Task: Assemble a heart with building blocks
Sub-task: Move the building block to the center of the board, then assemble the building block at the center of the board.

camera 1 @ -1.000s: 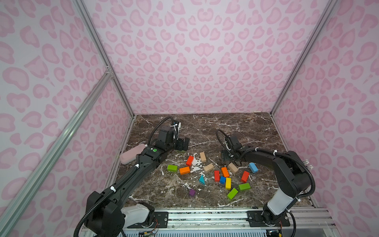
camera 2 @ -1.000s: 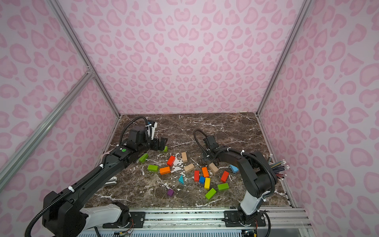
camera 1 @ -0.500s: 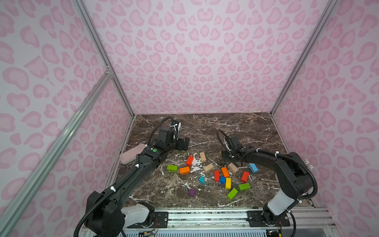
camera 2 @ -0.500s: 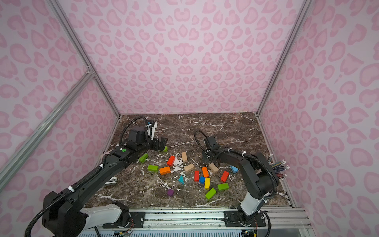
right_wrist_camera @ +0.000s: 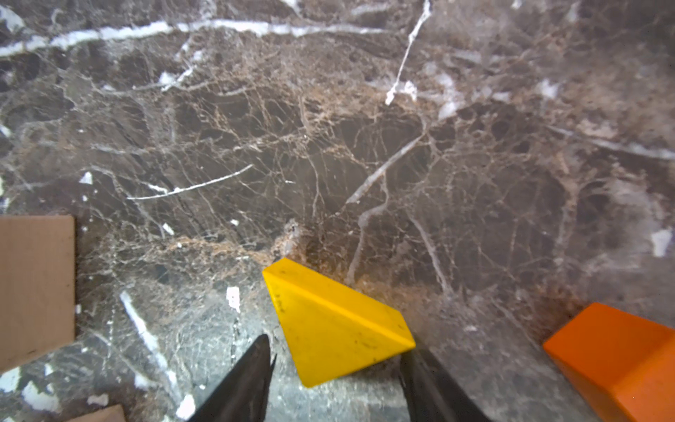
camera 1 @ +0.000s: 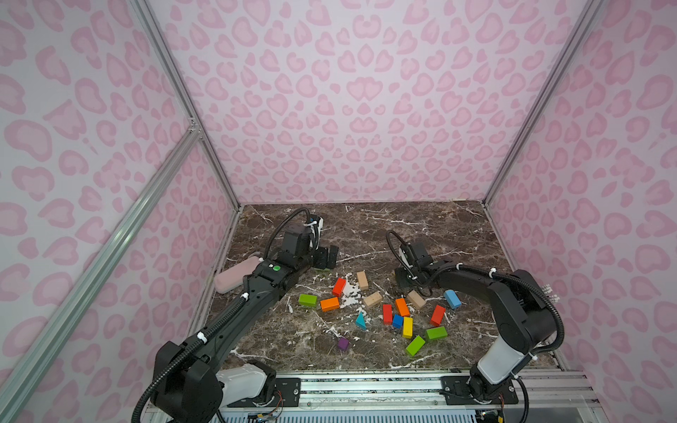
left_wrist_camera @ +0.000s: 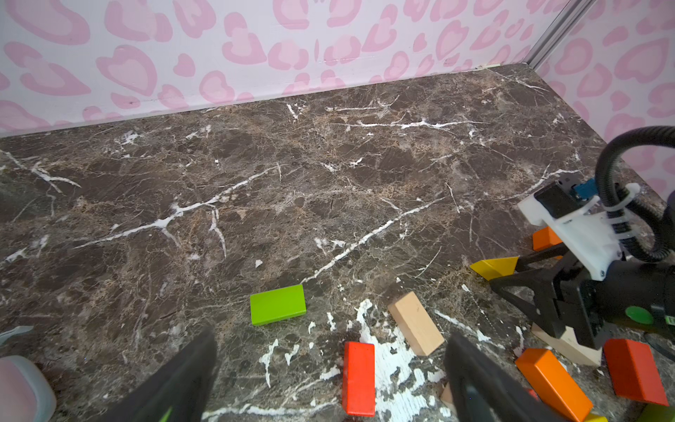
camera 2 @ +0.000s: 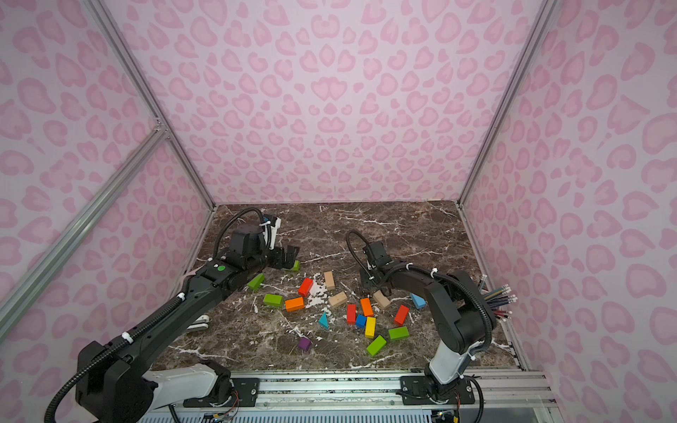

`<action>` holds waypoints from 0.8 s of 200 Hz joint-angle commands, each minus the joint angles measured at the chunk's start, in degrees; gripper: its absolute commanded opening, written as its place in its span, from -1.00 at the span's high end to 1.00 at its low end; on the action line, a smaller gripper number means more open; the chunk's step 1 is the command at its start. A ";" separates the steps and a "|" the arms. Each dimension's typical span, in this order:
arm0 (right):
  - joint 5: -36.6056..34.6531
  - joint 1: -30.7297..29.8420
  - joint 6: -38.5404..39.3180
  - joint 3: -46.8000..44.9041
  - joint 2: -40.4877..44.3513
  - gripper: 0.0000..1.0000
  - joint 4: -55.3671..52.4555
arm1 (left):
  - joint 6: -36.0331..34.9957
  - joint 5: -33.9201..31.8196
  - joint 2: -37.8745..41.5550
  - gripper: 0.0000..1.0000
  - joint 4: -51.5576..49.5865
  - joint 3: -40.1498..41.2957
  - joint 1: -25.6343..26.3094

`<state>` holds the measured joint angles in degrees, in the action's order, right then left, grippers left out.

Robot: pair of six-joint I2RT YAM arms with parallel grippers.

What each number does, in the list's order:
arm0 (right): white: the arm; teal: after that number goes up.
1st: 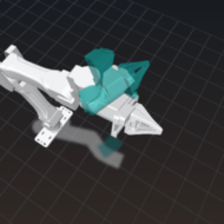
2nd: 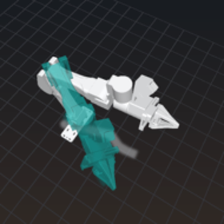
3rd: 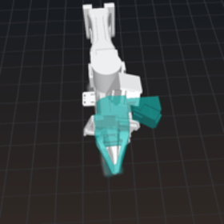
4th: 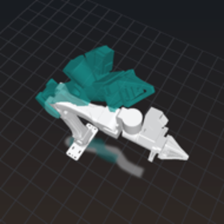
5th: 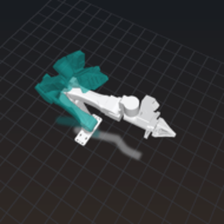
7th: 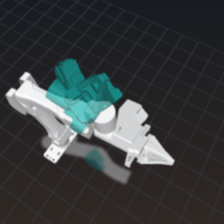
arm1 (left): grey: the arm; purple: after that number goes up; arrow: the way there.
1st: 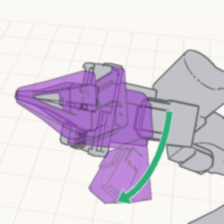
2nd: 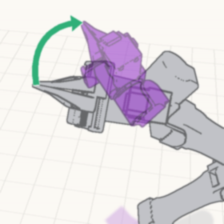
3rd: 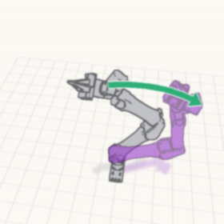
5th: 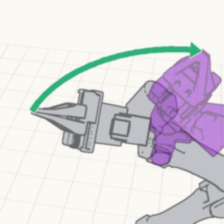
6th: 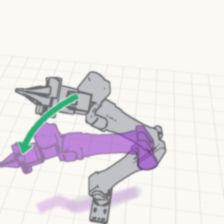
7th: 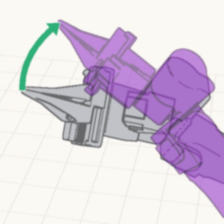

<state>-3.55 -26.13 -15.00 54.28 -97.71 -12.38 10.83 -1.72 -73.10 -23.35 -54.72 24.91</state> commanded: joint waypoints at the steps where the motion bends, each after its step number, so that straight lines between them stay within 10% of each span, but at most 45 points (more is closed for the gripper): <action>1: -0.05 -0.06 0.49 1.00 -0.29 -0.18 0.41 | -0.14 0.31 0.24 -0.98 1.46 -0.39 0.05; 160: -1.28 2.63 1.35 0.15 6.57 -0.29 -3.98 | 0.03 0.66 0.61 -0.98 1.62 -0.26 0.05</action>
<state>-3.97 -24.75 -13.52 54.98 -93.60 -14.46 10.83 -1.72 -72.71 -23.35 -54.72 24.91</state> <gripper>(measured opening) 0.640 0.992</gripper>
